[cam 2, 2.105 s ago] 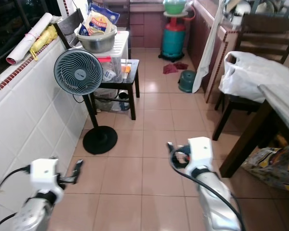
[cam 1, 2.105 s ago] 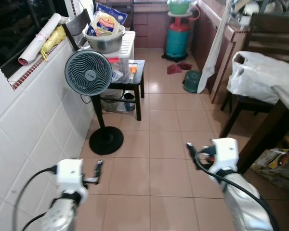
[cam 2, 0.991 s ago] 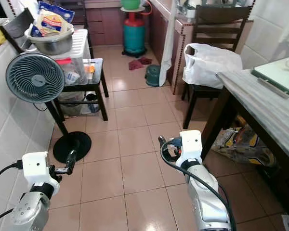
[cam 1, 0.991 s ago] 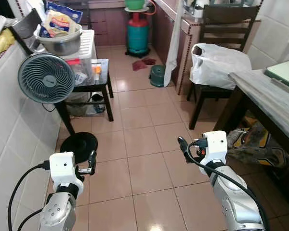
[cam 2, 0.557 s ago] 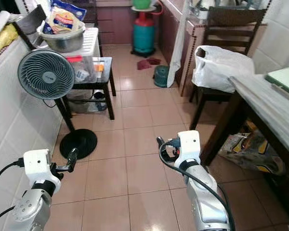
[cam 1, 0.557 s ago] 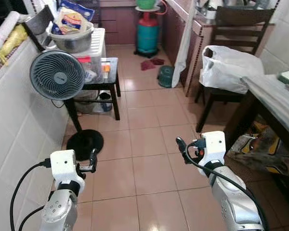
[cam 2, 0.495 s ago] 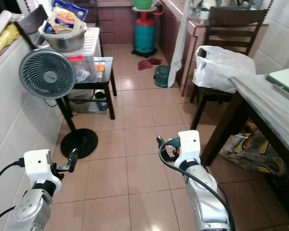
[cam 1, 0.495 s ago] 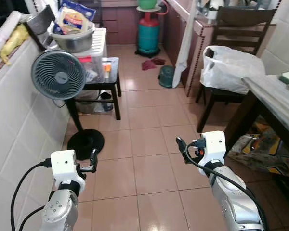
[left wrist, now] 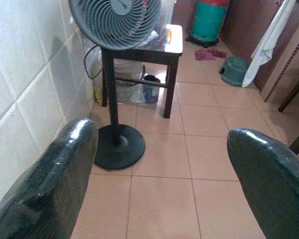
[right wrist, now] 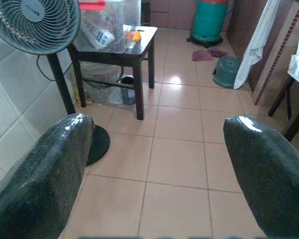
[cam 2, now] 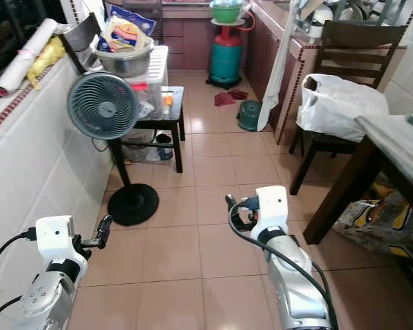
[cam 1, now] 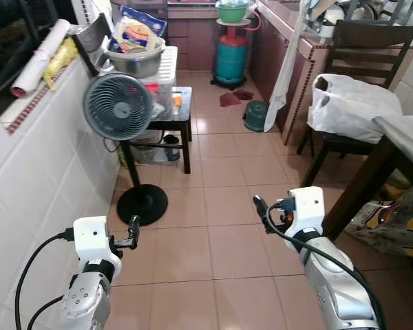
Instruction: Setting the table
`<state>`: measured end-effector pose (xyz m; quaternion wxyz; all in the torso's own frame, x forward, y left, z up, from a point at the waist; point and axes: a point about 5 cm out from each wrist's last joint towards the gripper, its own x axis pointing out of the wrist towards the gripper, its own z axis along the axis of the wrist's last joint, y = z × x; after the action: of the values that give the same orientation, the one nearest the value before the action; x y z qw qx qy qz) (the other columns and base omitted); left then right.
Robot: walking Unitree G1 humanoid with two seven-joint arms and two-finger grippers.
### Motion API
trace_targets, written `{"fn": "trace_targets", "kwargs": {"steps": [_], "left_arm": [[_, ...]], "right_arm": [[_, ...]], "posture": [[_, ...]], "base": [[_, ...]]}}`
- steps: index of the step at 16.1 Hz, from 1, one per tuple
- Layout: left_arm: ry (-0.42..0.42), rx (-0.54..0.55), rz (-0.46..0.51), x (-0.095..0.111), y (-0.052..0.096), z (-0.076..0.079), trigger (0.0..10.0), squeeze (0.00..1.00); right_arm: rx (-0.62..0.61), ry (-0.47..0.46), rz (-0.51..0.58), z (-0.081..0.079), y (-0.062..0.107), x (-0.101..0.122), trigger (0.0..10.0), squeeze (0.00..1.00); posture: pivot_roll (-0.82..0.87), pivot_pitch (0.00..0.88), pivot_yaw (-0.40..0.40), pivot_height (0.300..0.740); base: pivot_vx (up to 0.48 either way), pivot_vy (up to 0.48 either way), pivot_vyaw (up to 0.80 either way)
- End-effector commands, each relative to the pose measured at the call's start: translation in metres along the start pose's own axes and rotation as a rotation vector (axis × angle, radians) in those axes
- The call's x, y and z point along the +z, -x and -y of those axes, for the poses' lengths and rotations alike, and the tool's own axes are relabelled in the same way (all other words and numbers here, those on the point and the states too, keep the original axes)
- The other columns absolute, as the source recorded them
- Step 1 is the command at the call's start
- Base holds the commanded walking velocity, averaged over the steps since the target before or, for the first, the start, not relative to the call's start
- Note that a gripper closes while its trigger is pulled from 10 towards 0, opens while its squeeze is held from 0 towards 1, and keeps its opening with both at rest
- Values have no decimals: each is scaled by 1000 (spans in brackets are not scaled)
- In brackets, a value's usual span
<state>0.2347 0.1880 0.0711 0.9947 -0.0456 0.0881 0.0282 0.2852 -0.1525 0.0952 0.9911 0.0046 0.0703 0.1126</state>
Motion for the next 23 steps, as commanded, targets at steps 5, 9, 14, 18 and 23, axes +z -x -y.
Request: {"fn": "trace_targets", "kwargs": {"steps": [5,9,14,18,23], "left_arm": [[-23,9,-30,-4,0,-2,10000,0],[-31,7,-34,-5,0,-2,10000,0],[-40,0,-20,-3,-2,-1,10000,0],[-16,-49,14,2,-3,9,10000,0],[-33,-58,25,2,-2,9,10000,0]], "right_arm": [[-20,0,17,4,0,4,10000,0],[-28,-2,15,4,0,2,10000,0],[-42,-2,18,7,0,3,10000,0],[-92,22,-6,14,1,0,10000,0],[-102,20,-15,15,-1,-1,10000,0]], "posture": [[-121,38,27,740],[-123,40,32,740],[-127,41,37,740],[-128,39,40,740],[-122,38,40,740]], "base": [[0,384,0],[0,480,0],[0,480,0],[0,0,0],[0,0,-777]]}}
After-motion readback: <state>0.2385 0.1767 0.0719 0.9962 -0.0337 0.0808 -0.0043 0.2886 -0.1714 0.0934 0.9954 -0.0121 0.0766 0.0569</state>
